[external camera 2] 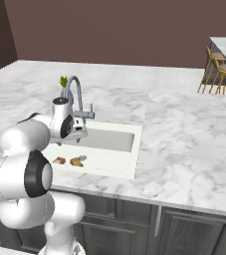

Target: Pick up the sponge and bar soap from the sink, and place them back in the cabinet, and close the cabinet door.

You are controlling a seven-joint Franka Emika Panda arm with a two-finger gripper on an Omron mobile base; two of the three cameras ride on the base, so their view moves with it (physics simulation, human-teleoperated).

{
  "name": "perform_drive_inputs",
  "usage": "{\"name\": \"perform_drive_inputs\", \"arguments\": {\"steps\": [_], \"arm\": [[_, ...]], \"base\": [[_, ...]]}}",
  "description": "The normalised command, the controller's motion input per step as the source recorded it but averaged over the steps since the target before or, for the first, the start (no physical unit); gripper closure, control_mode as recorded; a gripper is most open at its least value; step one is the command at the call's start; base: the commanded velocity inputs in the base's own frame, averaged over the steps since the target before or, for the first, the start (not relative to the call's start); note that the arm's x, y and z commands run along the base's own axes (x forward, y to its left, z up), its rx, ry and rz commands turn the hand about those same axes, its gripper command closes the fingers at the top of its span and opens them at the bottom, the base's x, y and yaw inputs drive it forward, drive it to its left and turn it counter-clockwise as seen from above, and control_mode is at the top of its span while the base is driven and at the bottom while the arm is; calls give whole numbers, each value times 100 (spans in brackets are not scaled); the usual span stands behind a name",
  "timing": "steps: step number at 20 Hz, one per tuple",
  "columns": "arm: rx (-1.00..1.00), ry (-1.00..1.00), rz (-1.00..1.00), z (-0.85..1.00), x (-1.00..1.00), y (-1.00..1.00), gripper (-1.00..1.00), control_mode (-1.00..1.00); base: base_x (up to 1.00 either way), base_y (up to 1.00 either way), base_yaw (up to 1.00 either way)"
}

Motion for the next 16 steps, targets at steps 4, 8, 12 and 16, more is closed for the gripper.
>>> {"name": "perform_drive_inputs", "arguments": {"steps": [4, 8, 12, 16], "arm": [[0, 0, 2, -26, 18, 8, -100, -100], [0, 0, 1, -22, 18, 5, -100, -100], [0, 0, 1, -20, 14, 2, -100, -100], [0, 0, 1, -18, 7, 0, -100, -100]], "base": [[0, 0, 0], [0, 0, 0], [0, 0, 0], [0, 0, 0]]}}
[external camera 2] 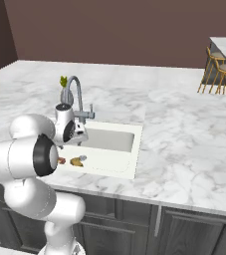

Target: Pick up the sponge and bar soap from the sink, and place them back in the cabinet, and close the cabinet door.

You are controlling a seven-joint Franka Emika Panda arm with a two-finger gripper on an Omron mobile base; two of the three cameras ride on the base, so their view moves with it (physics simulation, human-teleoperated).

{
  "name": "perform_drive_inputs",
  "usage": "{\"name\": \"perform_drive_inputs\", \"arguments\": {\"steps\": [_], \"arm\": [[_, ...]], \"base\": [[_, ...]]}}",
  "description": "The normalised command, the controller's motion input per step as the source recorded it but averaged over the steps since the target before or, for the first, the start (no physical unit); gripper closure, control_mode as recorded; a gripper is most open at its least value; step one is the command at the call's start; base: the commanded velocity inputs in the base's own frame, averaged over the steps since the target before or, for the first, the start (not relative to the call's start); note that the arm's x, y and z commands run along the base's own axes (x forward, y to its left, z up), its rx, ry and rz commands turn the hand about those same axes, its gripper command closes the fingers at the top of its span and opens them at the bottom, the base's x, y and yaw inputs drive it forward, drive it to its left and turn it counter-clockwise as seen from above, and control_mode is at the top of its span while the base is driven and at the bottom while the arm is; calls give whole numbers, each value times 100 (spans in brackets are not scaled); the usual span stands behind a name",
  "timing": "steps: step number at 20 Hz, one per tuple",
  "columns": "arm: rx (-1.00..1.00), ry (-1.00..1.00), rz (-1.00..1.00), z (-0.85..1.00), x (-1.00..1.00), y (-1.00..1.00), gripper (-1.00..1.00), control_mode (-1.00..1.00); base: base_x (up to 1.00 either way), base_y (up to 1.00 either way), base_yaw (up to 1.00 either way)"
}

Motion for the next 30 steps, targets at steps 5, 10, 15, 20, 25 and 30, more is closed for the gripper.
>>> {"name": "perform_drive_inputs", "arguments": {"steps": [5, 10, 15, 20, 25, 30], "arm": [[0, -1, 0, -11, 0, 0, -100, -100], [0, 0, 0, -16, 0, 0, -100, -100], [0, 0, 0, -21, 2, 0, -100, -100], [0, 0, 0, -23, 4, 0, -100, -100], [0, 0, 0, -15, 5, 0, -100, -100], [0, 0, 0, -12, 12, 0, -100, -100]], "base": [[0, 0, 0], [0, 0, 0], [0, 0, 0], [0, 0, 0], [0, 0, 0], [0, 0, 0]]}}
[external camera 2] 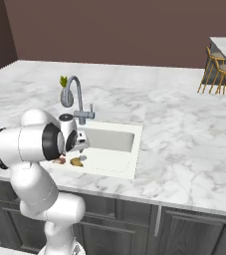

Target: Pick up the sponge and bar soap from the sink, and place them back in the cabinet, and close the cabinet door.

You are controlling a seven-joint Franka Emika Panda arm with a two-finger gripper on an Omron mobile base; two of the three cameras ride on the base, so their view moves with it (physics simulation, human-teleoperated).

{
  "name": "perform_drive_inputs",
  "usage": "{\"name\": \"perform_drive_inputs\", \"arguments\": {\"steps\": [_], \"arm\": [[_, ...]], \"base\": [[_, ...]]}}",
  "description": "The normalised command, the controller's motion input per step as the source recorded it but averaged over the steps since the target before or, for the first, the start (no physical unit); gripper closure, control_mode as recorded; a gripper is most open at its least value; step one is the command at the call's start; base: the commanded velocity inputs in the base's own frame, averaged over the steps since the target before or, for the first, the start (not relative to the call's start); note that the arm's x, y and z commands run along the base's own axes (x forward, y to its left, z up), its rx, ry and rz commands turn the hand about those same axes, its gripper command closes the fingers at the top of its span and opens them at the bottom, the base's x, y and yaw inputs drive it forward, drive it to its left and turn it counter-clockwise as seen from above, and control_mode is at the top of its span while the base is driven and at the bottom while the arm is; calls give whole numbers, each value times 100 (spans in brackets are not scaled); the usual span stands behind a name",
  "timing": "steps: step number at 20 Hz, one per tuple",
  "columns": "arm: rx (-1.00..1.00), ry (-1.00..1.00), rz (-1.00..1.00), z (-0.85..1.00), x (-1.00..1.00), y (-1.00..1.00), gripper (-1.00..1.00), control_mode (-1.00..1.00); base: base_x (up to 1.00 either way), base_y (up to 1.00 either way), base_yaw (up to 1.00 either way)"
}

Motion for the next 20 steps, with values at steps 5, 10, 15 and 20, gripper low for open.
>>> {"name": "perform_drive_inputs", "arguments": {"steps": [5, 10, 15, 20], "arm": [[0, 0, 1, -12, 15, 0, -100, -100], [0, 0, 1, -17, 17, 1, -100, -100], [0, 0, 1, -16, 11, 0, -100, -100], [0, 0, 1, -9, 12, 0, -100, -100]], "base": [[0, 0, 0], [0, 0, 0], [0, 0, 0], [0, 0, 0]]}}
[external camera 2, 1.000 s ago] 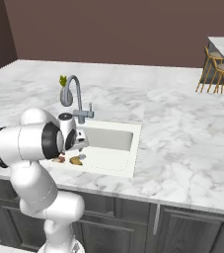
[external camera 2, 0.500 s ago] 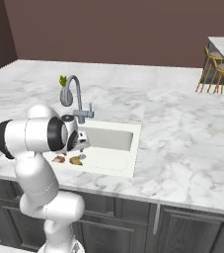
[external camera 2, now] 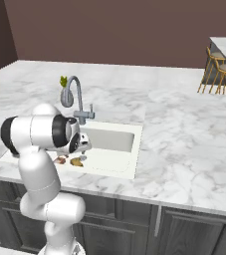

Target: Pick up the sponge and bar soap from the sink, and place them back in the cabinet, and close the cabinet door.

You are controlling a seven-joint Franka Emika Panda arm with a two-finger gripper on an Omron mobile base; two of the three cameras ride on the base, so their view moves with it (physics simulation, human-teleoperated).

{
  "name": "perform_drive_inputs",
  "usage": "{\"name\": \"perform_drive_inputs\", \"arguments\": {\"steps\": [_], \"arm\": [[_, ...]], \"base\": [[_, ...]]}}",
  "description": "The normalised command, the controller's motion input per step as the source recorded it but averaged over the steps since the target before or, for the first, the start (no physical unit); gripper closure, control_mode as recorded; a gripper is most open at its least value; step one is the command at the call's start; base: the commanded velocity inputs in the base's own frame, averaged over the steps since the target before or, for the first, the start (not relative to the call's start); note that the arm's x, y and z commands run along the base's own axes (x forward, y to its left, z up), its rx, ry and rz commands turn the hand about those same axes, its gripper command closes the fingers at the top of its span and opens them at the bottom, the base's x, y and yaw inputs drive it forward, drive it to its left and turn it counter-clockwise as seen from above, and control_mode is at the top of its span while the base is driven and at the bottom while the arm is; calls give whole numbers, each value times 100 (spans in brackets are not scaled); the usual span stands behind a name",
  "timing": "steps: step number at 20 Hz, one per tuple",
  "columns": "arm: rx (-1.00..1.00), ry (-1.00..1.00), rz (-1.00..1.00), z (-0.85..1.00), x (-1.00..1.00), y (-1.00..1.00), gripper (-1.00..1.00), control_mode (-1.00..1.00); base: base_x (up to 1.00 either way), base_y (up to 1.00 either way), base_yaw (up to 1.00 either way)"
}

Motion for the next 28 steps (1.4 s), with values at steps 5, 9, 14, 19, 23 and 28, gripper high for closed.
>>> {"name": "perform_drive_inputs", "arguments": {"steps": [5, 9, 14, 19, 23, 28], "arm": [[0, 0, 0, -14, 15, 0, -100, -100], [0, 0, 0, -14, 12, 0, -100, -100], [0, 0, 0, -15, 11, 0, -100, -100], [0, 0, 0, -14, 9, 0, -100, -100], [0, 0, 0, -12, 8, 3, -100, -100], [0, 0, 0, -13, 5, 3, -100, -100]], "base": [[0, 0, 0], [0, 0, 0], [0, 0, 0], [0, 0, 0], [0, 0, 0], [0, 0, 0]]}}
